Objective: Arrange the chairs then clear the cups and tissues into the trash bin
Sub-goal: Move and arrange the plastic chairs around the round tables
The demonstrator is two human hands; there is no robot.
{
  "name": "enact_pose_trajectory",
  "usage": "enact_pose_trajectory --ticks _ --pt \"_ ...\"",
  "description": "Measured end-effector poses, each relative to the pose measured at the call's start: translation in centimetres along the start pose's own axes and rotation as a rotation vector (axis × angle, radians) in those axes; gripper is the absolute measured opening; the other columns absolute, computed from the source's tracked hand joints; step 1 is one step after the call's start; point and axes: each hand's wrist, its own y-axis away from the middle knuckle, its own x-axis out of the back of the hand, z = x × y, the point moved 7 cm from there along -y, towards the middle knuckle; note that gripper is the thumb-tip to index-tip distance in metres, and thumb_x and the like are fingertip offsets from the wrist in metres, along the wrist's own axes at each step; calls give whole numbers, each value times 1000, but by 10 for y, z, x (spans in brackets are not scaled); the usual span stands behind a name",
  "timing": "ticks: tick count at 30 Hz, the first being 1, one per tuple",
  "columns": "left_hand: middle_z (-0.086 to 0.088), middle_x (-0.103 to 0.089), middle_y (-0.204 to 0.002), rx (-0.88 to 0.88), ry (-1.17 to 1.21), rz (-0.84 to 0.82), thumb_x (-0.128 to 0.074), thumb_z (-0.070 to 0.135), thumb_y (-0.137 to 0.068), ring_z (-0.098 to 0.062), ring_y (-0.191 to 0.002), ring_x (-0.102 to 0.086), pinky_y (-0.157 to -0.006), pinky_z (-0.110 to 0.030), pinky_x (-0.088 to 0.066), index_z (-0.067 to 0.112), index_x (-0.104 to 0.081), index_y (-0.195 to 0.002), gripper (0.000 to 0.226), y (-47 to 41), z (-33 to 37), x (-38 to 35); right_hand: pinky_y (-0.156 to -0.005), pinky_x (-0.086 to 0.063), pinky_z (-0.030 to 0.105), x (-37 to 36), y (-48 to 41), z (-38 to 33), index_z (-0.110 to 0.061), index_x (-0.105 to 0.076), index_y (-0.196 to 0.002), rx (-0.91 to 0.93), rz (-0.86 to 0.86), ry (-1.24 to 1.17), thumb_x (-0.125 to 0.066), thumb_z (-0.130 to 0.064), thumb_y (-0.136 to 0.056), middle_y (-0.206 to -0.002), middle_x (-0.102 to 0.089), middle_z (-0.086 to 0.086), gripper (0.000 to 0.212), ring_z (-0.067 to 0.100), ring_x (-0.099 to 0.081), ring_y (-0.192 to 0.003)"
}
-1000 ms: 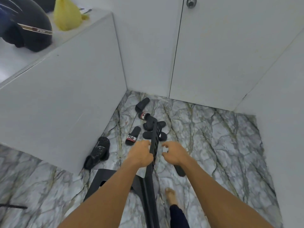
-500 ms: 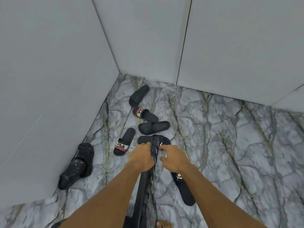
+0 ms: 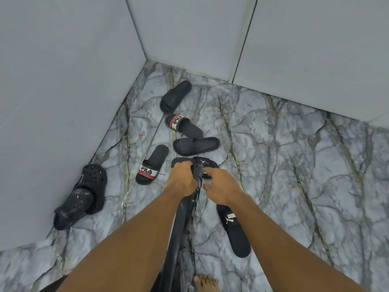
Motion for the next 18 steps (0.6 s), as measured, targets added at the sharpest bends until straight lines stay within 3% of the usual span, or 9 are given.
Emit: enact_pose_trajectory --ticks 4,6,9,12,15,18 --pt "3 -64 -63 -49 109 55 -64 6 -67 -14 -58 -60 -55 -33 -55 15 -63 -73 11 40 -2 30 -96 -49 39 7 12 -24 -19 -46 -141 38 36 32 -62 -14 -87 -129 -58 5 56 25 -55 -118" --pt "8 -62 -59 -67 181 102 -67 6 -68 -7 -53 -57 -50 -22 -48 18 -67 -78 16 78 -3 60 -101 -46 41 9 28 -53 -17 -43 -141 98 33 54 -64 -14 -85 -132 -53 5 60 25 -50 -123" --pt "12 -62 -62 -69 250 158 -69 4 -68 -4 -55 -57 -52 -14 -42 22 -70 -88 28 150 -5 112 -96 -47 42 10 63 -115 -13 -53 -127 243 -29 144 -70 -18 -79 -123 -57 7 52 26 -53 -116" --pt "10 -65 -65 -51 283 233 -69 3 -66 -8 -58 -60 -53 -23 -50 25 -72 -91 34 234 -16 173 -86 -49 41 12 115 -188 -21 -60 -112 393 -79 236 -74 -21 -74 -109 -61 1 41 22 -55 -105" --pt "3 -70 -66 -36 288 324 -69 7 -63 -14 -61 -64 -60 -33 -55 25 -72 -86 30 325 -38 233 -88 -49 42 4 172 -262 -31 -59 -112 558 -65 295 -77 -23 -72 -112 -60 -6 45 17 -54 -107" --pt "4 -75 -81 1 357 424 -67 10 -61 -6 -70 -69 -66 -25 -58 24 -75 -101 43 432 -79 280 -93 -46 35 -16 249 -345 -30 -61 -118 736 -40 314 -78 -17 -72 -117 -62 -8 51 13 -54 -110"
